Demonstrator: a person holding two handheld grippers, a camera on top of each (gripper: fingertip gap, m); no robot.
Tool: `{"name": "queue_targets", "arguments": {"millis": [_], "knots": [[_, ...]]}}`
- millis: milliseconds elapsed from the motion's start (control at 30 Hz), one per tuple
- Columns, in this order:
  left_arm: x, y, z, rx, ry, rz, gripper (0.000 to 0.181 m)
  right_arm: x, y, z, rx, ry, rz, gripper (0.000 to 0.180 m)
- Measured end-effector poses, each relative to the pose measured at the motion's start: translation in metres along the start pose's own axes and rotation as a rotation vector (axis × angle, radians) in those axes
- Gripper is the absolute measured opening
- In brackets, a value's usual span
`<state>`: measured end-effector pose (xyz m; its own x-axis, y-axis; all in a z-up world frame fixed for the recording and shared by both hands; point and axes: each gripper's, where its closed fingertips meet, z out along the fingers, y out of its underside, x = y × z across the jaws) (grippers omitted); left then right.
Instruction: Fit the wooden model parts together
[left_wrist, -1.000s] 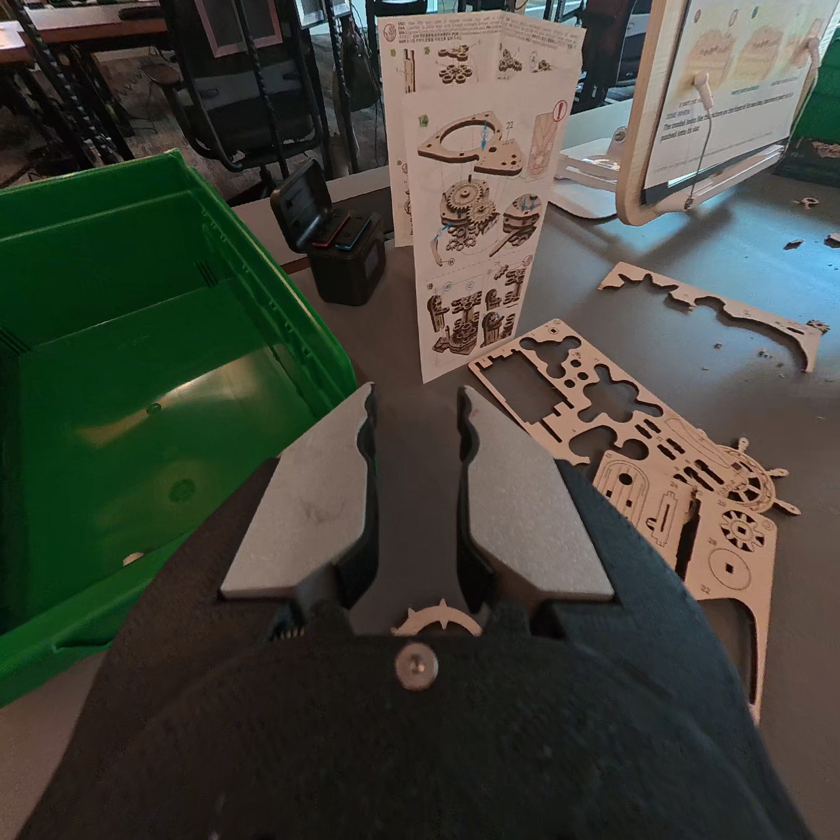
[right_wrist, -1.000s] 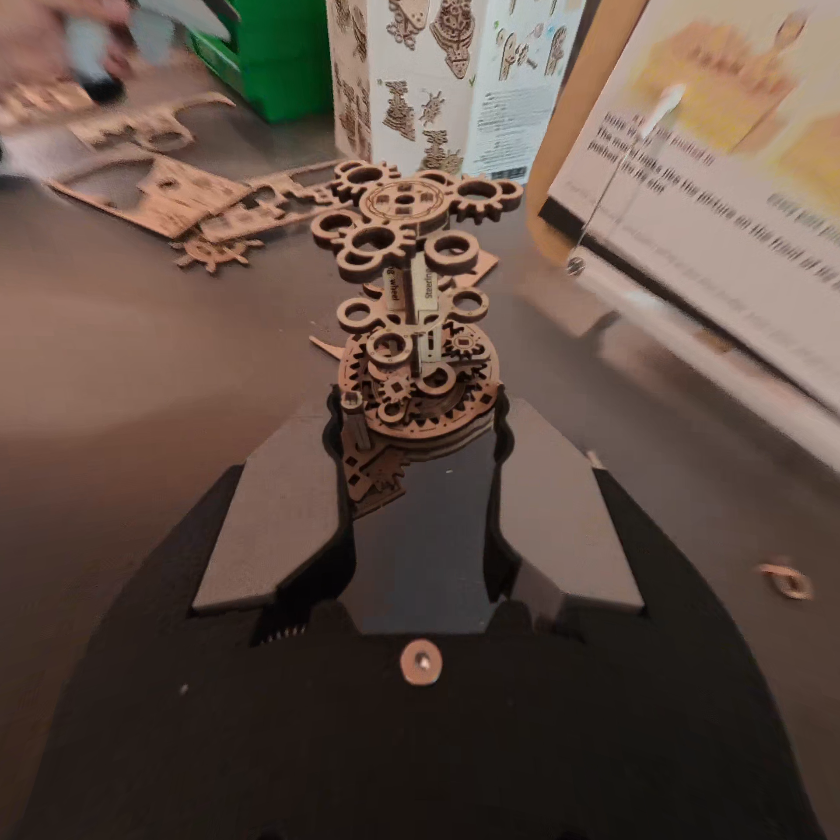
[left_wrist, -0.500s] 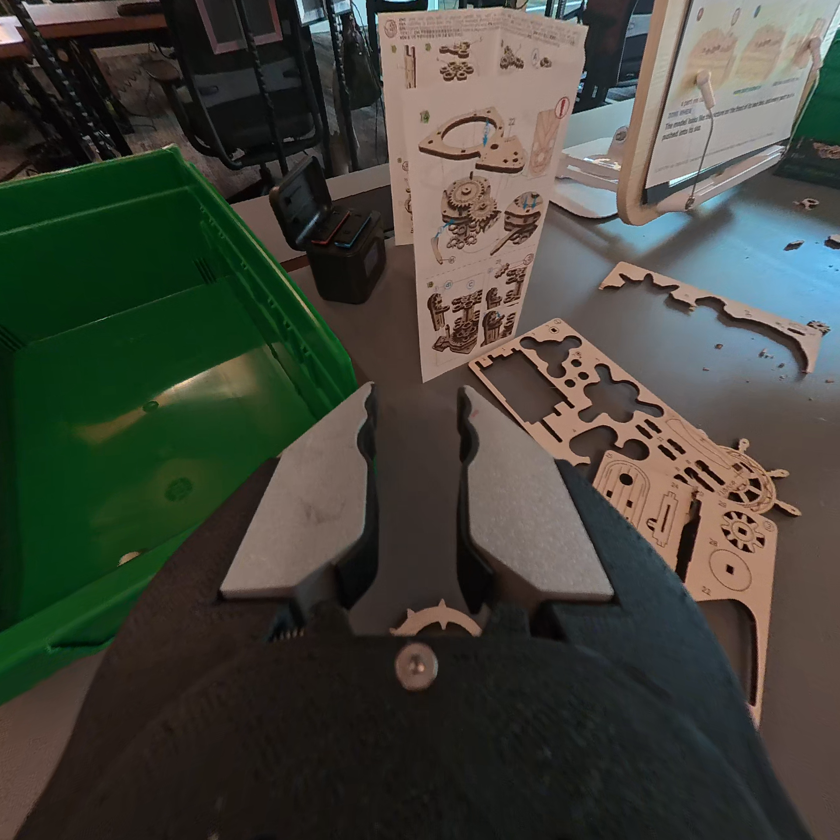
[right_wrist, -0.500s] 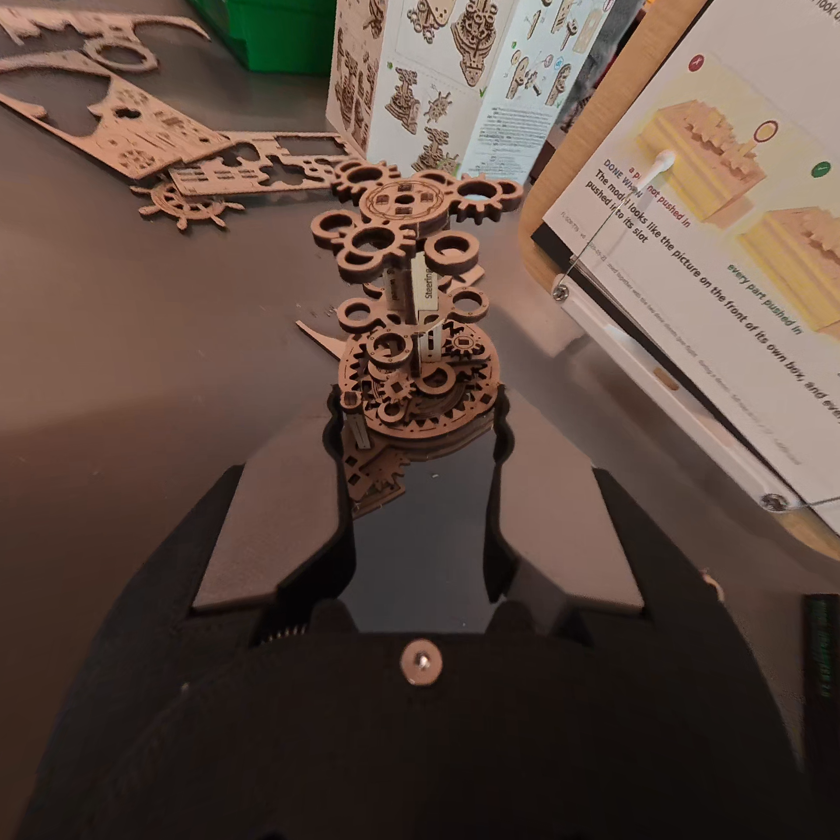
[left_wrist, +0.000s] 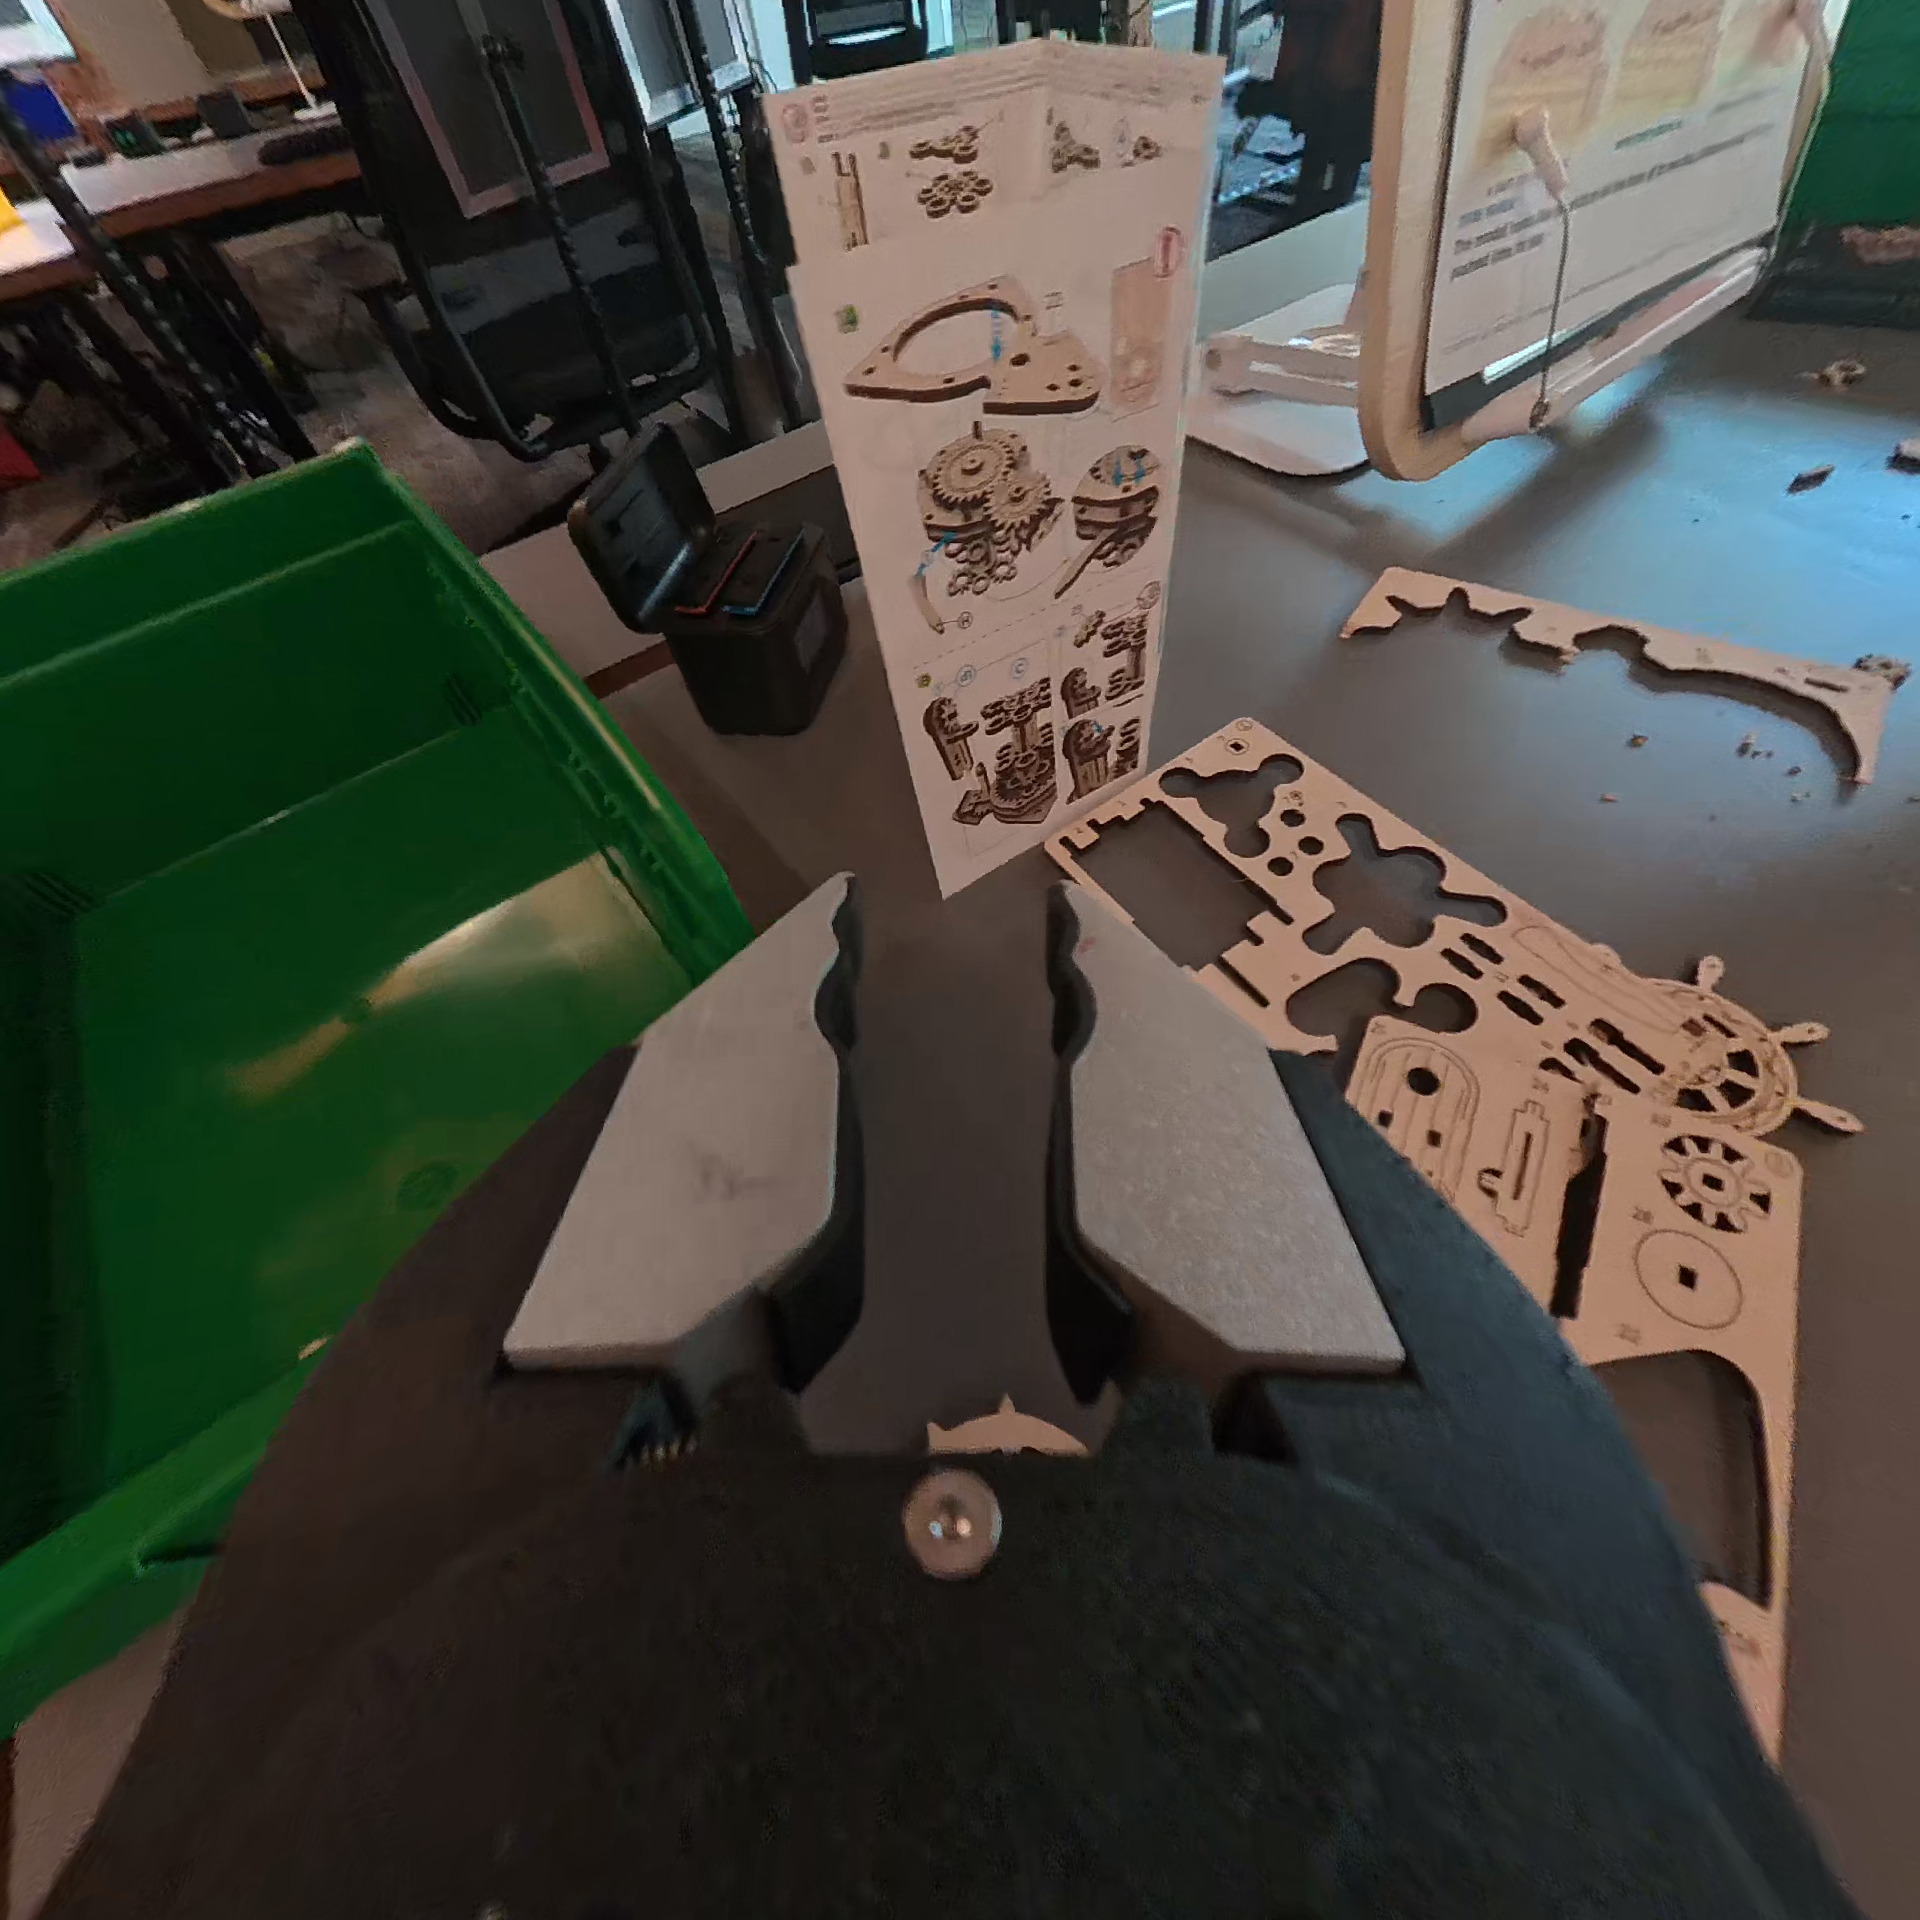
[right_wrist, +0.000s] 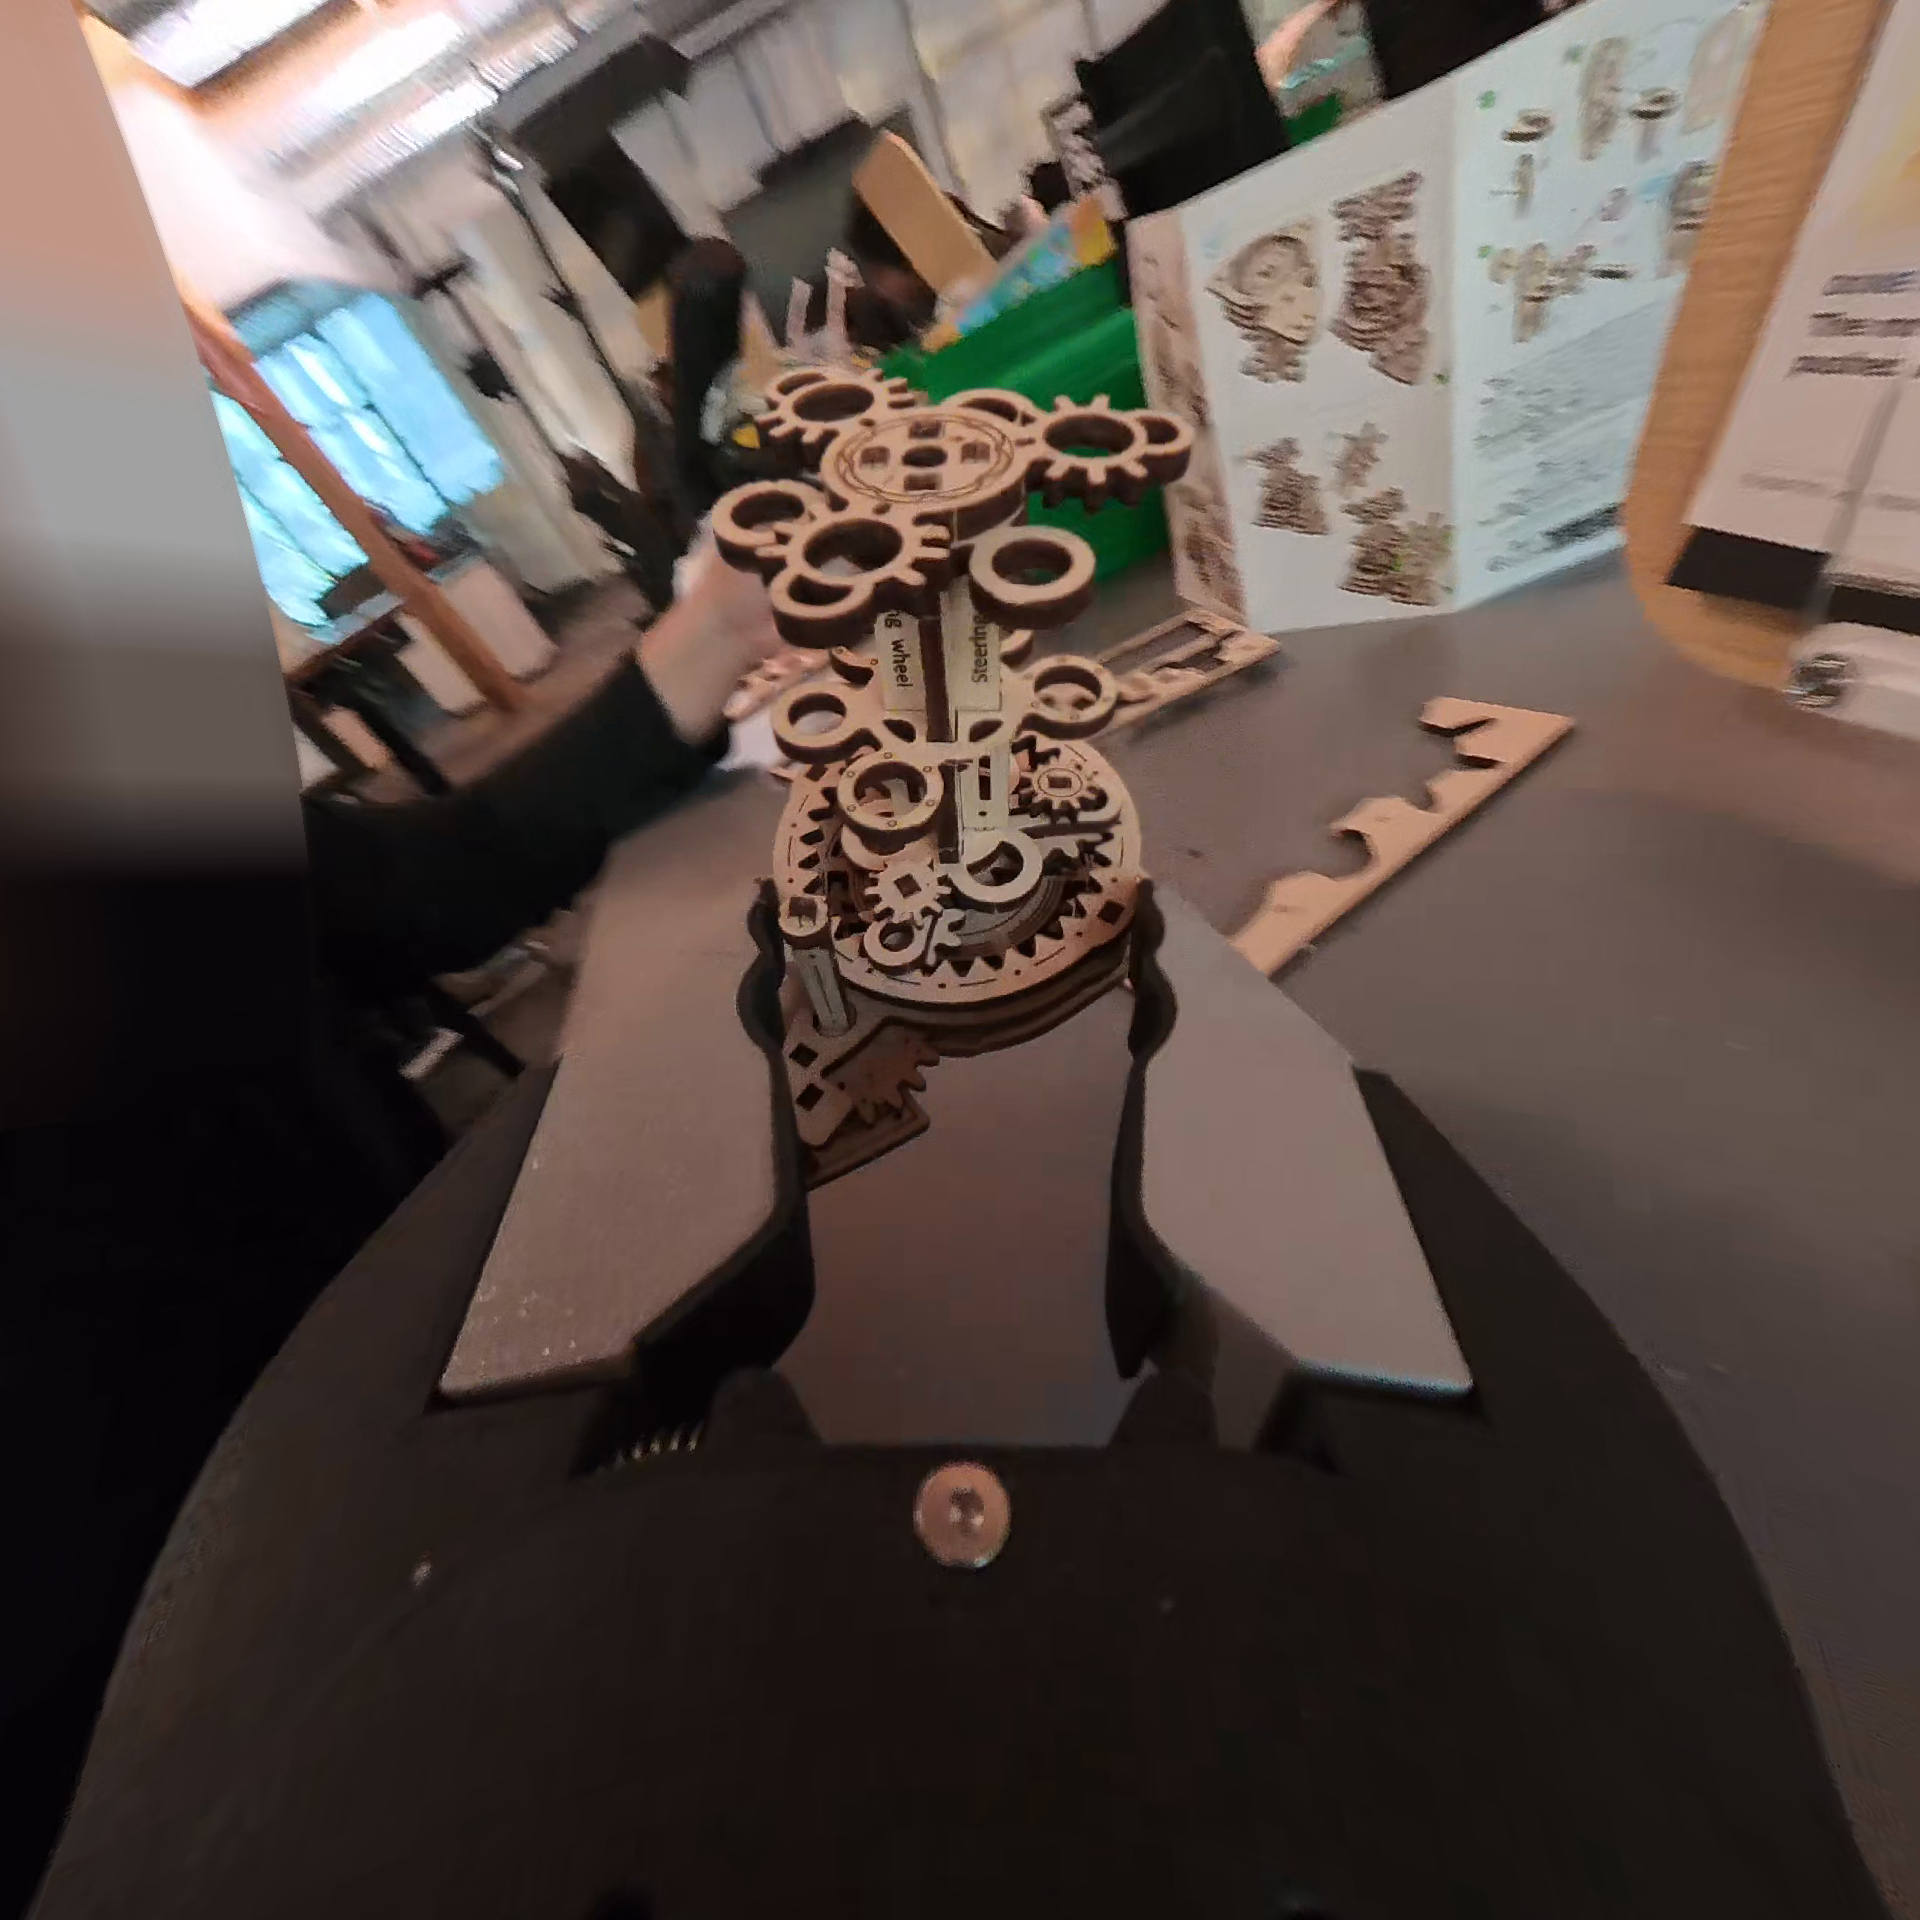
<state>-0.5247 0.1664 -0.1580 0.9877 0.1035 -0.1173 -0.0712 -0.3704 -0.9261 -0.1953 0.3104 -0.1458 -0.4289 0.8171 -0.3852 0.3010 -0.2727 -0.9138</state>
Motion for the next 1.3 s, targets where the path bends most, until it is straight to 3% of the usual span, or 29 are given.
{"name": "queue_targets", "arguments": {"millis": [133, 767, 933, 1167, 1300], "knots": [[0.005, 0.008, 0.007, -0.053, -0.022, 0.091, 0.032, -0.017, -0.002, 0.005, 0.020, -0.126, 0.059, 0.064], [0.005, 0.012, 0.008, -0.094, -0.057, 0.189, 0.029, -0.003, 0.003, 0.006, 0.006, -0.088, 0.091, 0.064], [0.004, 0.012, 0.007, -0.093, -0.061, 0.185, 0.028, 0.014, 0.014, 0.008, -0.082, 0.096, -0.047, 0.064], [0.004, 0.014, 0.009, -0.099, -0.061, 0.182, 0.028, 0.046, 0.022, -0.003, -0.252, 0.497, -0.424, 0.064], [0.004, 0.017, 0.011, -0.112, -0.060, 0.183, 0.028, 0.048, 0.024, -0.002, -0.313, 0.577, -0.554, 0.064]]}}
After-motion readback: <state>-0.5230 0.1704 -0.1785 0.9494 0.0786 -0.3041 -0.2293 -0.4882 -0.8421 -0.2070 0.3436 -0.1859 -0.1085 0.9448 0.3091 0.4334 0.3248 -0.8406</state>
